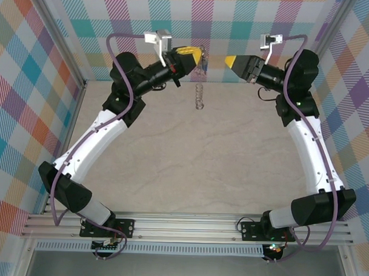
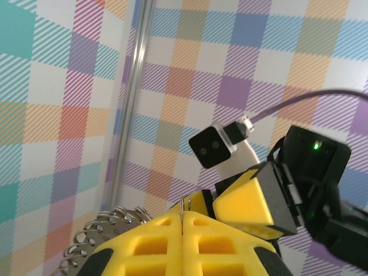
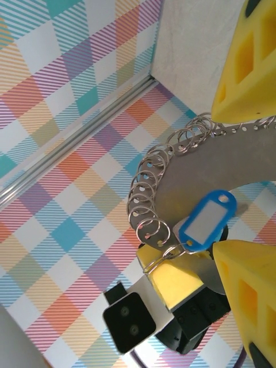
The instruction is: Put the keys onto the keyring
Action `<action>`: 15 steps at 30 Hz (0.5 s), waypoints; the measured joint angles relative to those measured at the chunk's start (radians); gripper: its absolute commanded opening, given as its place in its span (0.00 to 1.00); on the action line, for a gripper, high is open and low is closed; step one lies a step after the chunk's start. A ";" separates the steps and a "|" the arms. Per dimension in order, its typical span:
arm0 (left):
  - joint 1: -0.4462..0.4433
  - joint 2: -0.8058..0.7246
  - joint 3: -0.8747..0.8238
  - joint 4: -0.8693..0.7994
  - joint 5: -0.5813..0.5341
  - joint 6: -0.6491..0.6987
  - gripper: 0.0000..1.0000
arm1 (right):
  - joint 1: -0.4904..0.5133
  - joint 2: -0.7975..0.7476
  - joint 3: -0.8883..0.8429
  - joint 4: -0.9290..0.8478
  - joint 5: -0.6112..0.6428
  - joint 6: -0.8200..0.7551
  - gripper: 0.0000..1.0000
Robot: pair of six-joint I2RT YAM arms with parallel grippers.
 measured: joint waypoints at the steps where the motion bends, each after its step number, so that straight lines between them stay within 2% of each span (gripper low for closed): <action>1: 0.004 0.005 0.000 0.016 0.008 -0.019 0.00 | 0.000 0.000 -0.005 0.021 0.005 0.017 0.57; 8: 0.020 0.065 0.000 0.113 0.081 -0.171 0.00 | 0.000 0.005 -0.011 0.163 0.021 0.127 0.56; 15: 0.020 0.124 0.012 0.164 0.127 -0.278 0.00 | 0.017 0.013 -0.011 0.214 0.018 0.168 0.55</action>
